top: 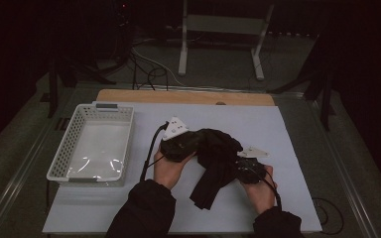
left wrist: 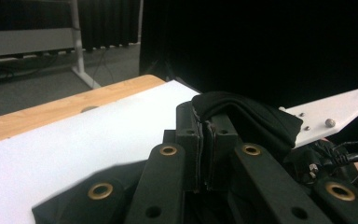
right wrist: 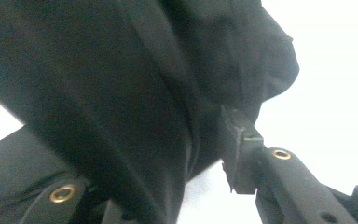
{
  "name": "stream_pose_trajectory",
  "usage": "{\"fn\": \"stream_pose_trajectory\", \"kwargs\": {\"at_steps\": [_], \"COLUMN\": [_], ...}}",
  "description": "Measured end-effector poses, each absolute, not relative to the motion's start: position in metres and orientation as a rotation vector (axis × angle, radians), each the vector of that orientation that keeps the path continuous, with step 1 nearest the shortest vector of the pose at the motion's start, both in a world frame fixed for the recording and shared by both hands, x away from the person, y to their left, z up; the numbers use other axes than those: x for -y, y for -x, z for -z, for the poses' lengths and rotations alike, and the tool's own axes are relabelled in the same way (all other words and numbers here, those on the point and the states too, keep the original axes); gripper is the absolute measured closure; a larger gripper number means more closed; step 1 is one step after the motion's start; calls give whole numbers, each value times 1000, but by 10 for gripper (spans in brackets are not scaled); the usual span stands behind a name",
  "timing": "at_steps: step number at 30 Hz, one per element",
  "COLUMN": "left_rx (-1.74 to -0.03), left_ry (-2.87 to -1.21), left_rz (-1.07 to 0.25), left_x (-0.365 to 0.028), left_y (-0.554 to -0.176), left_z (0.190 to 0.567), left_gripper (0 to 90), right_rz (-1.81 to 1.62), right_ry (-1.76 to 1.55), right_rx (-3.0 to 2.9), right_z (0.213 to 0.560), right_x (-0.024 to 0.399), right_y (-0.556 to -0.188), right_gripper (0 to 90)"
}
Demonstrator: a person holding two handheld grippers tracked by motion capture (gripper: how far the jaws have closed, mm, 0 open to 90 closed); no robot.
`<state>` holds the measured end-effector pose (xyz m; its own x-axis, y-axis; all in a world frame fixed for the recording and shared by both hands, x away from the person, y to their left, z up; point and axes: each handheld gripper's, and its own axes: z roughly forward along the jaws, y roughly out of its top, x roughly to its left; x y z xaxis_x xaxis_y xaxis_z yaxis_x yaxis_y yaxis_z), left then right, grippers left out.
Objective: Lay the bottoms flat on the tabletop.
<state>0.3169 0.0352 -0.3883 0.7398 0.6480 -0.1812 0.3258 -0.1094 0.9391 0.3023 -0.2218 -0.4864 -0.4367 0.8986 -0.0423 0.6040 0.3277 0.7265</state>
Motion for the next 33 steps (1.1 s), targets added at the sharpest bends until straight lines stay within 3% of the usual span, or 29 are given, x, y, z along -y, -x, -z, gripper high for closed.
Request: {"fn": "stream_pose_trajectory", "kwargs": {"at_steps": [17, 33], "left_rx": [-848, -959], "left_ry": [-1641, -1681], "left_rz": [-342, -323], "left_x": [-66, -75], "left_y": [-322, -339], "left_z": [382, 401], "left_gripper": [866, 864], "right_rz": [-924, -969], "right_ry": [-1415, -1466], "right_rx": [-2165, -2065], "right_z": [491, 478], "right_x": [245, 275], "right_y": [-310, -313], "right_gripper": [854, 844]}}
